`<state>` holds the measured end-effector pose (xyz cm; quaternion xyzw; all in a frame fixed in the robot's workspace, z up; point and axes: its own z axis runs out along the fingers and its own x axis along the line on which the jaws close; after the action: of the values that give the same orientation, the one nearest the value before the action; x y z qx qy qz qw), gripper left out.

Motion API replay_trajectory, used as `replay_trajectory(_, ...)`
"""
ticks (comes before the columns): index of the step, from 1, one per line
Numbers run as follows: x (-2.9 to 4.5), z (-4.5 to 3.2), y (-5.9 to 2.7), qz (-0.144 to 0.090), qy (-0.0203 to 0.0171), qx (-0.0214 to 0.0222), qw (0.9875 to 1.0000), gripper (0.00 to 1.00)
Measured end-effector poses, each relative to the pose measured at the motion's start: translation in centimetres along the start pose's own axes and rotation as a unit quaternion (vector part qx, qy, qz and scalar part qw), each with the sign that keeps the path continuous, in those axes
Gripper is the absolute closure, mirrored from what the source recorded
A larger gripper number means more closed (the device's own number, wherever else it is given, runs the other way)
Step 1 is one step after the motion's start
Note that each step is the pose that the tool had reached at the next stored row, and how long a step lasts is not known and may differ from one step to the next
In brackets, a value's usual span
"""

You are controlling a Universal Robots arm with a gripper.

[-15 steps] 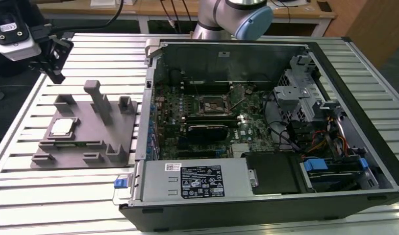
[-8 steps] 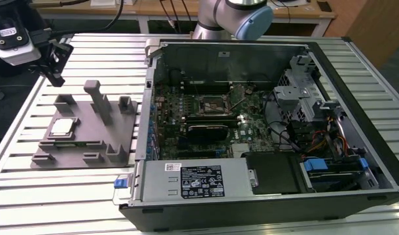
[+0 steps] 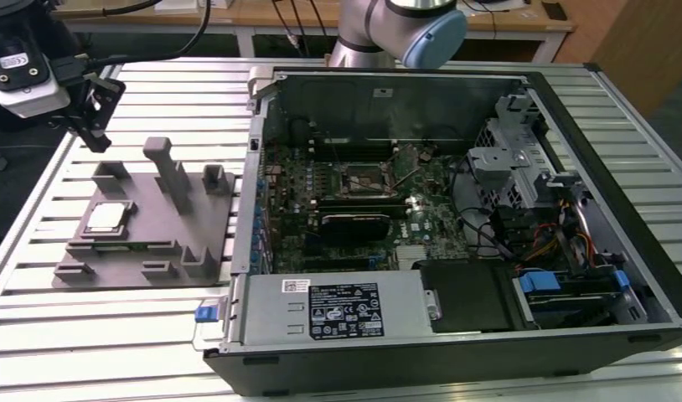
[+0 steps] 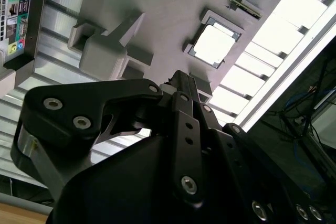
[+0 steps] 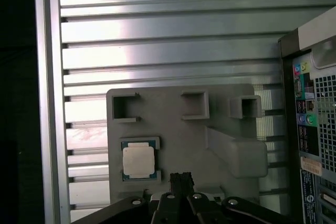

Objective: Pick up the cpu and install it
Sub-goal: 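Pick up the cpu and move it towards the insertion slot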

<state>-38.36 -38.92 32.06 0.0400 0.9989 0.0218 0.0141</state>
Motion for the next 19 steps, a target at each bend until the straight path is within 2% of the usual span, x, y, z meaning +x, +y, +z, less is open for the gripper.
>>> replay_trajectory(6, 0.2, 0.02, -0.02, 0.0, 0.0, 0.0001, 1.0, 0.89)
replay_trajectory(19, 1.12, 0.3, -0.11, 0.0, 0.0, 0.0, 1.0, 0.89)
